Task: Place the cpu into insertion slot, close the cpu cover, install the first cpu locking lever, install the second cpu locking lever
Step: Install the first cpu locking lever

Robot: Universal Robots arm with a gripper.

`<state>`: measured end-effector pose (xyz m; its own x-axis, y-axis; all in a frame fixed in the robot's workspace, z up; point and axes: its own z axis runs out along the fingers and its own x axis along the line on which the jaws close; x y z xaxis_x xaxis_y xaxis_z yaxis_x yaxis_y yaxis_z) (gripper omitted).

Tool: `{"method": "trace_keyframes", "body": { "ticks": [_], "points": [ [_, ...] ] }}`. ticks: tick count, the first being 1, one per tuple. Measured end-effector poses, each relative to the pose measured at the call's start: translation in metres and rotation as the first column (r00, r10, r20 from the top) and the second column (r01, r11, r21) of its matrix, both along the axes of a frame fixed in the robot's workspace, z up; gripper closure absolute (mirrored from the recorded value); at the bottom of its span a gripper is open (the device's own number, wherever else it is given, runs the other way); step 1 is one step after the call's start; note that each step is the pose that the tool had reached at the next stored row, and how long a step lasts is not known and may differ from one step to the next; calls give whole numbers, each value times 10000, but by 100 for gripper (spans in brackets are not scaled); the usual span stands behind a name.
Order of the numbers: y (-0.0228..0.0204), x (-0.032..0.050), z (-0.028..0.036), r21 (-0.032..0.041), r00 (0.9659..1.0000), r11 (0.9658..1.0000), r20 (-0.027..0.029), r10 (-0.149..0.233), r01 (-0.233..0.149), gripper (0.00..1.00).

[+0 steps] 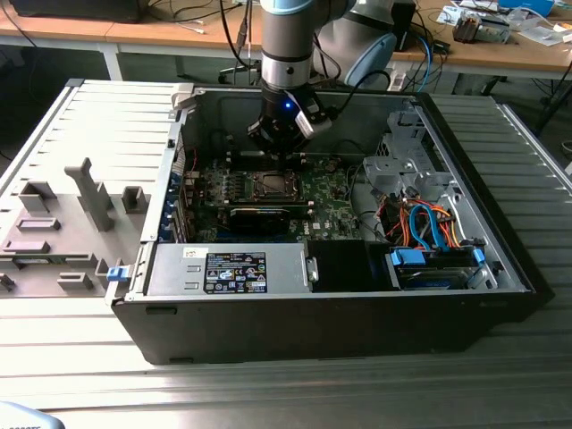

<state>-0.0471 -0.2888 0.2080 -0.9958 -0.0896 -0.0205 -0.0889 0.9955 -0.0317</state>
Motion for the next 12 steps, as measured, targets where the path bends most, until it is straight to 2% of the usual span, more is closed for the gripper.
{"method": "trace_keyframes", "body": {
  "ticks": [12],
  "points": [
    [-1,40,-46,0,10000,10000,-84,0,0,89]
  ]
}}
